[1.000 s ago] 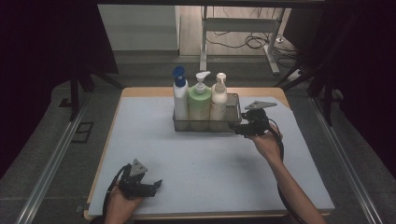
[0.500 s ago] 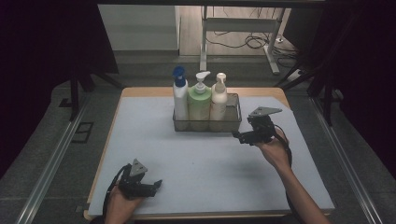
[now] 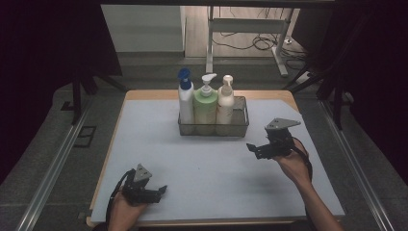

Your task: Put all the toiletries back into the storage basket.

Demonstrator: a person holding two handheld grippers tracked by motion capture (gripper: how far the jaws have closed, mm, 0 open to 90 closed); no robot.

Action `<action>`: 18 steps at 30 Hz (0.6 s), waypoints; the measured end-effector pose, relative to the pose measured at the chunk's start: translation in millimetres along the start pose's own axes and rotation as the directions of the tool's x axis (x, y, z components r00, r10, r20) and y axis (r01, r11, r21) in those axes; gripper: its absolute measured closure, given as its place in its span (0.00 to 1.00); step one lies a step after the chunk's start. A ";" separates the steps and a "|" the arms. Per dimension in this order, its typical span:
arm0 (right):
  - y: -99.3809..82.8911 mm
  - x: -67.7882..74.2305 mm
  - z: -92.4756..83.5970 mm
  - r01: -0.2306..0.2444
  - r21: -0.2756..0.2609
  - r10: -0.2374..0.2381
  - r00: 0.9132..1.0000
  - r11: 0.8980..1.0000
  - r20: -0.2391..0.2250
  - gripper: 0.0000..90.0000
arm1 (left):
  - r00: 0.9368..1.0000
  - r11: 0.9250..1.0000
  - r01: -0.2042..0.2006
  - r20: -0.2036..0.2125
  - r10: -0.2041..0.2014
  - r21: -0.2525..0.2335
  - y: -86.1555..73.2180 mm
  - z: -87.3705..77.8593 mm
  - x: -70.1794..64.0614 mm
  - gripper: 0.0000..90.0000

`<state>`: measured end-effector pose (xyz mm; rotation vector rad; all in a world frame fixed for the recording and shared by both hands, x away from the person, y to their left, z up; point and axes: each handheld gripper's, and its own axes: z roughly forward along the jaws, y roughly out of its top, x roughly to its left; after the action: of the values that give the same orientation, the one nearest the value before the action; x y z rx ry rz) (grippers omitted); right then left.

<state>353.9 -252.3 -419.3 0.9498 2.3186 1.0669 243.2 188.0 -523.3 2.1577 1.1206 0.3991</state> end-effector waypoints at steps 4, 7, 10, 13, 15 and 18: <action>-7.6 -0.3 -8.4 -0.013 0.001 0.013 1.000 1.000 -0.003 0.00 | 1.000 1.000 0.000 0.000 0.000 0.000 0.0 0.0 0.0 0.14; -13.2 0.9 -14.7 -0.009 0.008 0.009 1.000 1.000 0.002 0.00 | 1.000 1.000 0.000 0.000 0.000 0.000 0.0 0.0 0.0 0.14; -18.8 1.8 -20.1 -0.016 0.006 0.016 1.000 1.000 0.000 0.00 | 1.000 1.000 0.000 -0.001 0.000 -0.001 0.0 0.0 0.0 0.14; -24.7 3.0 -24.3 -0.015 0.011 0.015 1.000 1.000 0.003 0.00 | 1.000 1.000 -0.002 -0.001 0.002 -0.001 0.0 0.0 0.1 0.14; -30.0 4.2 -27.0 -0.013 0.020 0.013 1.000 1.000 0.004 0.00 | 1.000 1.000 -0.002 -0.001 0.002 -0.001 0.0 0.0 0.1 0.14; -38.1 6.2 -28.3 -0.016 0.033 0.016 1.000 0.999 0.001 0.00 | 1.000 1.000 0.000 0.000 0.000 -0.001 -0.1 0.0 0.0 0.14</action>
<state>316.8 -279.9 -432.0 0.9829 2.3380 1.0374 243.2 188.0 -523.4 2.1570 1.1199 0.4000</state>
